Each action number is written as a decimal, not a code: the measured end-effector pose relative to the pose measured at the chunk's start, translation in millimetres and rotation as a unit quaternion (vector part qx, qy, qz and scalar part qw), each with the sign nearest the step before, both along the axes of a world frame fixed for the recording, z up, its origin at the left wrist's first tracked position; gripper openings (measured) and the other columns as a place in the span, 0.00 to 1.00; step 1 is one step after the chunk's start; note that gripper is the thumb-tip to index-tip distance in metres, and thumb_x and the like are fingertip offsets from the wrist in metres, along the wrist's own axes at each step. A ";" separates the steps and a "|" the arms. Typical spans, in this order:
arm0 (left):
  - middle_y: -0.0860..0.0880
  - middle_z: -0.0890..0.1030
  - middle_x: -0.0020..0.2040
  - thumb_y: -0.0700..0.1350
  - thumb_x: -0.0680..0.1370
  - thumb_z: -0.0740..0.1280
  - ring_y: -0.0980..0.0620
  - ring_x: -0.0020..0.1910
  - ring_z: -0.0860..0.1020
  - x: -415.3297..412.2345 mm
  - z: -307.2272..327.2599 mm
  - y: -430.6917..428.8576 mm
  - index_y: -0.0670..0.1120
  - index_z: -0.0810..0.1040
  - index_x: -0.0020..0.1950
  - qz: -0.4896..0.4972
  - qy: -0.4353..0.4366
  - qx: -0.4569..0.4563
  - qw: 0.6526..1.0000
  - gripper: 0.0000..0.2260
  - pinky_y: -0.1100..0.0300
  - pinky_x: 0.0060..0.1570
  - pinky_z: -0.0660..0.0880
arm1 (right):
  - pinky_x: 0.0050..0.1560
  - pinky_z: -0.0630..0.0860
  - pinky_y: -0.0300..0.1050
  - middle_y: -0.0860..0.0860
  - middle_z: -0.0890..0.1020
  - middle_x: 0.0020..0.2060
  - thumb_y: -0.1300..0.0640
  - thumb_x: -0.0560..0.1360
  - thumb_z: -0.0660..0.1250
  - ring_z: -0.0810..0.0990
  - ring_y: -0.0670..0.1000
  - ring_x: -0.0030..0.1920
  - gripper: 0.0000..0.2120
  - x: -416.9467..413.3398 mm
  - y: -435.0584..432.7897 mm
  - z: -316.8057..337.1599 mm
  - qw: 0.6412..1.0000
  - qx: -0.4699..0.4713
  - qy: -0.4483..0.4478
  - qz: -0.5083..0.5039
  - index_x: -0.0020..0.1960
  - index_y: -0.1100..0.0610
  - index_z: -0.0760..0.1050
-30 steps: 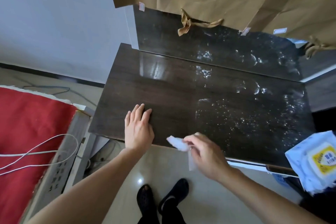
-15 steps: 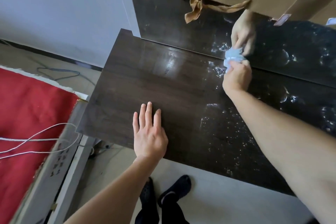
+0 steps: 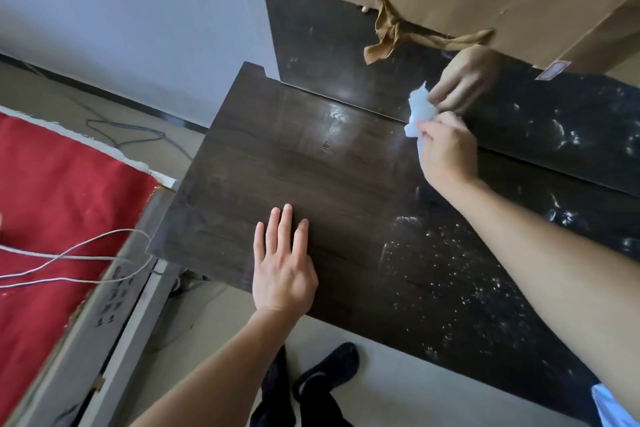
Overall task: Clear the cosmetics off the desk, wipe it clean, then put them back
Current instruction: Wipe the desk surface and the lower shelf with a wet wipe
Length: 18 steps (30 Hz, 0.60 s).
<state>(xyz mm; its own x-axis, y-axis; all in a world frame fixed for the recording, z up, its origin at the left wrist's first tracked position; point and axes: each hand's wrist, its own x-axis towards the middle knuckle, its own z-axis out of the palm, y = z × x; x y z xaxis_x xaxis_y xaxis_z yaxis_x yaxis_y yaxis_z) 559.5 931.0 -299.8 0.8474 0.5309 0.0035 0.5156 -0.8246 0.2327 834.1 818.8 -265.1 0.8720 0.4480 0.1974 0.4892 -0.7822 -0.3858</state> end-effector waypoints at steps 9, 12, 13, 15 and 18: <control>0.39 0.67 0.72 0.42 0.73 0.55 0.40 0.73 0.61 -0.3 -0.4 -0.1 0.41 0.73 0.65 0.002 -0.001 0.002 1.000 0.22 0.43 0.72 0.54 | 0.45 0.68 0.43 0.58 0.79 0.45 0.72 0.68 0.65 0.75 0.61 0.45 0.09 -44.3 7.7 -13.9 0.987 -0.031 0.092 0.127 0.41 0.62 0.82; 0.38 0.67 0.72 0.42 0.72 0.55 0.39 0.73 0.61 1.3 1.7 -0.8 0.41 0.74 0.65 0.006 0.003 0.000 1.000 0.22 0.43 0.71 0.54 | 0.45 0.70 0.41 0.54 0.79 0.44 0.71 0.69 0.63 0.77 0.55 0.46 0.11 -79.7 -34.1 3.9 0.929 -0.079 0.239 0.271 0.41 0.62 0.83; 0.38 0.67 0.72 0.42 0.72 0.54 0.39 0.73 0.61 2.1 1.9 -0.4 0.41 0.74 0.65 0.006 0.003 -0.002 1.000 0.22 0.43 0.71 0.54 | 0.46 0.71 0.41 0.54 0.80 0.44 0.71 0.69 0.63 0.78 0.55 0.46 0.11 -72.1 -38.2 7.8 0.929 -0.075 0.258 0.256 0.42 0.62 0.83; 0.38 0.67 0.72 0.42 0.73 0.54 0.39 0.73 0.61 1.8 1.6 -0.1 0.41 0.73 0.65 0.005 0.003 -0.002 1.000 0.22 0.43 0.72 0.54 | 0.44 0.71 0.43 0.57 0.81 0.44 0.71 0.68 0.63 0.79 0.58 0.46 0.10 -36.4 -36.9 6.3 0.970 -0.038 0.201 0.132 0.41 0.63 0.82; 0.39 0.67 0.72 0.42 0.73 0.54 0.40 0.73 0.61 1.4 1.8 -1.3 0.42 0.74 0.65 0.007 0.001 -0.004 1.000 0.22 0.44 0.72 0.54 | 0.40 0.67 0.47 0.62 0.78 0.45 0.69 0.70 0.59 0.75 0.63 0.45 0.08 1.8 -28.8 -4.5 0.992 -0.041 0.110 -0.053 0.39 0.68 0.77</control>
<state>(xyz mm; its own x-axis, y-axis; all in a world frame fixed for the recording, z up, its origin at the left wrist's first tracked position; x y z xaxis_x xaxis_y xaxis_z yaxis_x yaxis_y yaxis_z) 560.9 929.7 -298.1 0.8398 0.5428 -0.0028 0.5277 -0.8152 0.2389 835.9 790.0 -269.6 0.9331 0.3577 -0.0361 0.3130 -0.8578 -0.4077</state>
